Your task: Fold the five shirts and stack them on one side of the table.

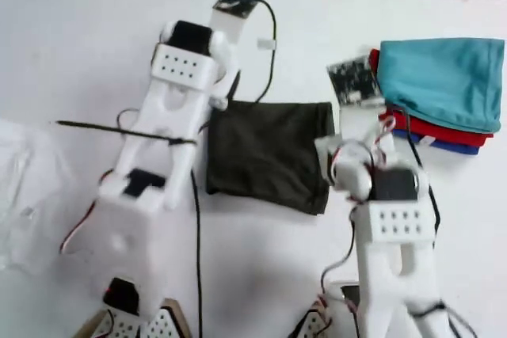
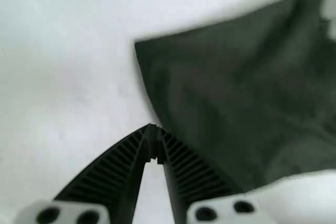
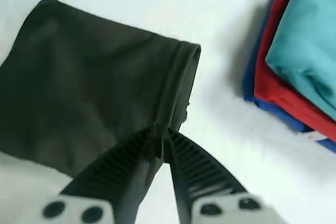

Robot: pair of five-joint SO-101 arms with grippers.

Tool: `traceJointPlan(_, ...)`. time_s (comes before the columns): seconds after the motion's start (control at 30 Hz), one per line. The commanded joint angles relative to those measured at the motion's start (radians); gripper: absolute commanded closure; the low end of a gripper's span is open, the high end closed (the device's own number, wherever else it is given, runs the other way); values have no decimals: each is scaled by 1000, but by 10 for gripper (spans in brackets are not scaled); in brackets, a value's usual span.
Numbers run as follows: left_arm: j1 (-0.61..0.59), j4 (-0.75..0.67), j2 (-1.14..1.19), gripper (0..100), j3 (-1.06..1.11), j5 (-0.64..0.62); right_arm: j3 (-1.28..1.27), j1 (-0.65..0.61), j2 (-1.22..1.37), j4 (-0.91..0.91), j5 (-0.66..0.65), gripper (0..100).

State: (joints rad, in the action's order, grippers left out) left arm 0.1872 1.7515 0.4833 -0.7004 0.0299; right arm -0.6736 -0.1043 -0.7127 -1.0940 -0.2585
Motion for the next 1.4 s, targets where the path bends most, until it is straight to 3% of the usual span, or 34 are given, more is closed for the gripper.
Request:
traceJointPlan(0.0, 35, -130, -290, 976, 363, -6, 160, 4, 197, 28, 25, 979)
traceJointPlan(0.23, 120, -529, -505, 976, 969, -6, 387, 2, 633, 67, 35, 979)
traceJointPlan(0.43, 126, -807, -525, 976, 1208, -6, 549, 2, 923, 67, 61, 979)
traceJointPlan(0.7, 117, -859, -525, 976, 1313, -2, 767, 41, 1210, 56, 57, 979)
traceJointPlan(0.9, 117, -922, -525, 976, 1368, -2, 876, 59, 1287, -21, 54, 979)
traceJointPlan(1.17, 115, -753, -557, 976, 1244, 0, 944, 51, 1069, -225, 55, 979)
traceJointPlan(1.37, 63, -695, -795, 976, 1208, 0, 872, 42, 832, -358, 83, 979)
